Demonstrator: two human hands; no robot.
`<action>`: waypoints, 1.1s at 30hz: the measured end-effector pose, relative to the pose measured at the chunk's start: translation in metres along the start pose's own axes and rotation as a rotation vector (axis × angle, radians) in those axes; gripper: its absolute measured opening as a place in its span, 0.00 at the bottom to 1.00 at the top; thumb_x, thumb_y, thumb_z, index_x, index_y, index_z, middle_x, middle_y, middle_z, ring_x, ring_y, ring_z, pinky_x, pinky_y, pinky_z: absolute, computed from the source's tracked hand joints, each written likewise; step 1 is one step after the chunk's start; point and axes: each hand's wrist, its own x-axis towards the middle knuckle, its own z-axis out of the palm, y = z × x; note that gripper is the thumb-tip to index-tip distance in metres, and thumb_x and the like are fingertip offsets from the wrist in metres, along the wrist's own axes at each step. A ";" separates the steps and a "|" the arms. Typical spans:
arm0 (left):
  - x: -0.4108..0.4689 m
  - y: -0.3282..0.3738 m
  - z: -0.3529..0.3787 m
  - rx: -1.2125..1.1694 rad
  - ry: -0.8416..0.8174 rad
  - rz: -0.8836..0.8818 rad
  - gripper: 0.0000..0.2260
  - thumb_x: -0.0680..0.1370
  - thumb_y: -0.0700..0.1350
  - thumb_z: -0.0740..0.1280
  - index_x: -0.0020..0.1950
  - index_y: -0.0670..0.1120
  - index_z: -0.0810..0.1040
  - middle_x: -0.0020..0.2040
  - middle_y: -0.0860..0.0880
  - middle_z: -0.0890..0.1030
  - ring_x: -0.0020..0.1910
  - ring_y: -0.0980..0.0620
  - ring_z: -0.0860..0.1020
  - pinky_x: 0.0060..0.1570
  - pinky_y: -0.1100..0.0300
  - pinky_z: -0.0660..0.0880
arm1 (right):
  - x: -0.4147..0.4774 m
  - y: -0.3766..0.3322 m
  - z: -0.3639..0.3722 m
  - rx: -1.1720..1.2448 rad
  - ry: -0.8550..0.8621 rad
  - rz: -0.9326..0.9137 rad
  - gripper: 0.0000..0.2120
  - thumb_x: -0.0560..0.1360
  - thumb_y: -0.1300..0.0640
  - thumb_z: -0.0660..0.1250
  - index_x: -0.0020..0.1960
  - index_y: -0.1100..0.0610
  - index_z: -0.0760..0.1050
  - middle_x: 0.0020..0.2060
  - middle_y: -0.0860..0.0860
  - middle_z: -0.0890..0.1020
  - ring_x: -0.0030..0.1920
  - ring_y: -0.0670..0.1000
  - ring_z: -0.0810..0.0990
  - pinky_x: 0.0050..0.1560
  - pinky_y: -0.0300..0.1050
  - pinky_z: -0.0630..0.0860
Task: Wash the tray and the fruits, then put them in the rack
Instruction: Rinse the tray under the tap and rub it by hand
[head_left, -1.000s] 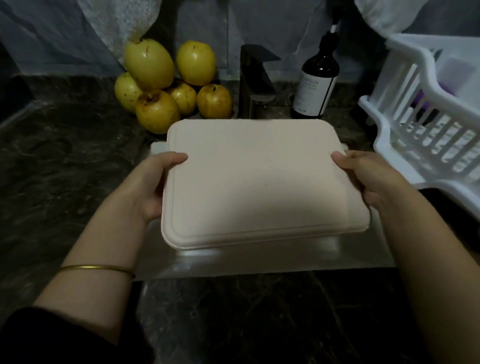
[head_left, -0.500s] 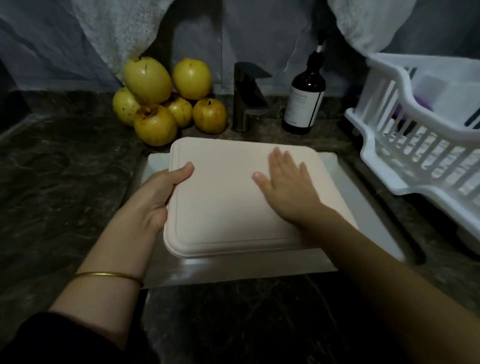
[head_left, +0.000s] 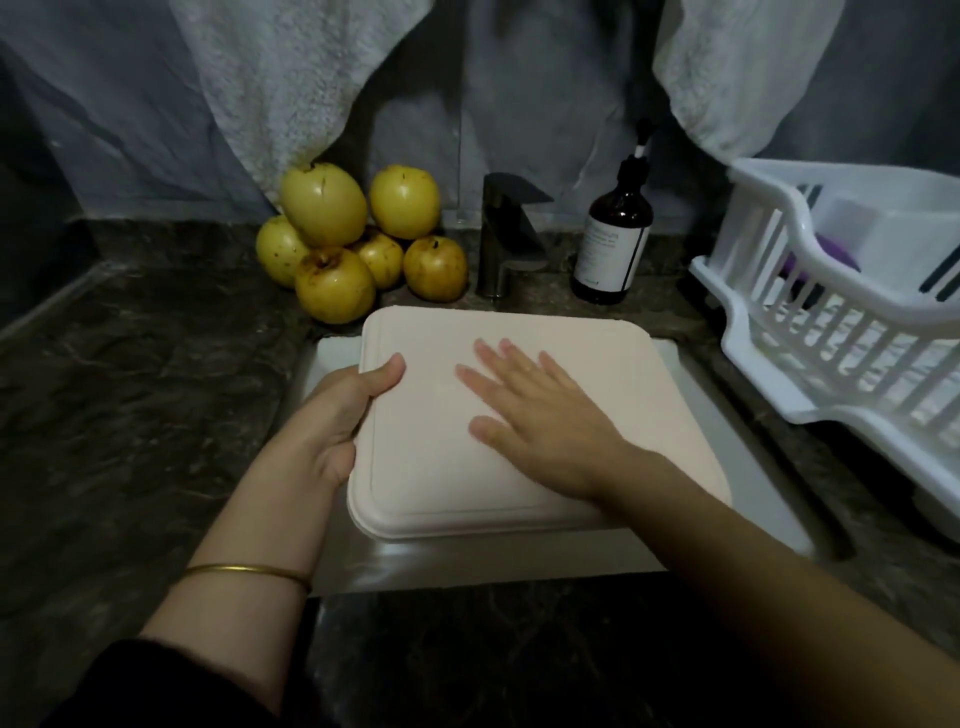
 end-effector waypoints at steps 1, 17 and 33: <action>0.000 0.001 -0.002 -0.002 -0.001 0.000 0.12 0.79 0.44 0.64 0.60 0.40 0.77 0.39 0.42 0.84 0.34 0.46 0.83 0.32 0.54 0.81 | 0.000 0.009 -0.002 0.024 -0.004 0.090 0.28 0.80 0.39 0.44 0.77 0.43 0.42 0.77 0.45 0.39 0.76 0.46 0.36 0.74 0.48 0.34; 0.005 0.003 -0.004 -0.070 -0.097 0.072 0.11 0.79 0.40 0.63 0.60 0.42 0.76 0.43 0.41 0.84 0.37 0.45 0.83 0.36 0.51 0.81 | 0.069 -0.030 -0.006 -0.002 0.133 0.355 0.32 0.80 0.38 0.39 0.78 0.53 0.40 0.77 0.51 0.41 0.77 0.53 0.37 0.75 0.58 0.37; 0.008 0.001 -0.008 -0.085 -0.119 0.214 0.08 0.78 0.39 0.62 0.55 0.42 0.78 0.43 0.43 0.84 0.38 0.46 0.83 0.40 0.51 0.81 | 0.024 0.037 -0.008 0.016 0.266 0.776 0.32 0.79 0.36 0.37 0.78 0.50 0.39 0.77 0.54 0.39 0.76 0.55 0.37 0.75 0.59 0.37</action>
